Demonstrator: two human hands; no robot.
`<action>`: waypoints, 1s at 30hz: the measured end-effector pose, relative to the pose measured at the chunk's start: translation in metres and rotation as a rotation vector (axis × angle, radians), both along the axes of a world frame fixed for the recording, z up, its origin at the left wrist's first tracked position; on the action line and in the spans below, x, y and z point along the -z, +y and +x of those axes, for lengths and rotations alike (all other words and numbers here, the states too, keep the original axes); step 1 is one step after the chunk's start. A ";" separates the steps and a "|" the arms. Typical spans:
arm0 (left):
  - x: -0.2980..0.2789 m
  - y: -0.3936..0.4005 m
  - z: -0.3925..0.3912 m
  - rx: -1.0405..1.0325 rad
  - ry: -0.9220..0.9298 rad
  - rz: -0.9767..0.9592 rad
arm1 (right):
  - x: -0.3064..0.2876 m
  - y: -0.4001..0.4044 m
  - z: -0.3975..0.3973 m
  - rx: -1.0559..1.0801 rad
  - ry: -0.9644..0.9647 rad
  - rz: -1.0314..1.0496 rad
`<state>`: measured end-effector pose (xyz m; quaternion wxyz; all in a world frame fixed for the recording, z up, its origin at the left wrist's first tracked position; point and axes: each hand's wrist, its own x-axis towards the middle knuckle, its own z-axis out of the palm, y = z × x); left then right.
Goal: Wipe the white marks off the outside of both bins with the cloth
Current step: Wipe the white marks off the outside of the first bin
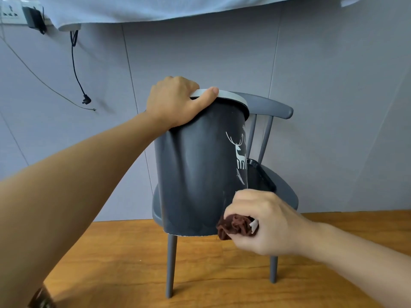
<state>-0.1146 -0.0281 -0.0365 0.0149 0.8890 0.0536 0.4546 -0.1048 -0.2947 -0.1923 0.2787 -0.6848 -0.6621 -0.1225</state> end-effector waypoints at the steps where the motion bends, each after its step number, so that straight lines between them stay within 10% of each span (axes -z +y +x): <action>1: 0.000 -0.001 0.000 -0.005 0.004 0.002 | -0.004 -0.001 0.003 0.029 0.014 0.029; 9: 0.000 0.005 0.002 -0.019 0.013 -0.007 | -0.003 -0.002 0.004 0.083 0.111 0.124; 16: 0.001 0.008 0.000 -0.027 0.005 -0.021 | -0.042 0.022 0.024 0.395 0.051 0.634; 21: 0.001 0.010 -0.001 -0.021 0.005 -0.018 | -0.030 0.044 0.019 0.401 -0.250 0.428; 30: 0.001 0.005 -0.001 -0.029 -0.005 -0.002 | -0.018 0.027 0.024 0.290 -0.016 0.478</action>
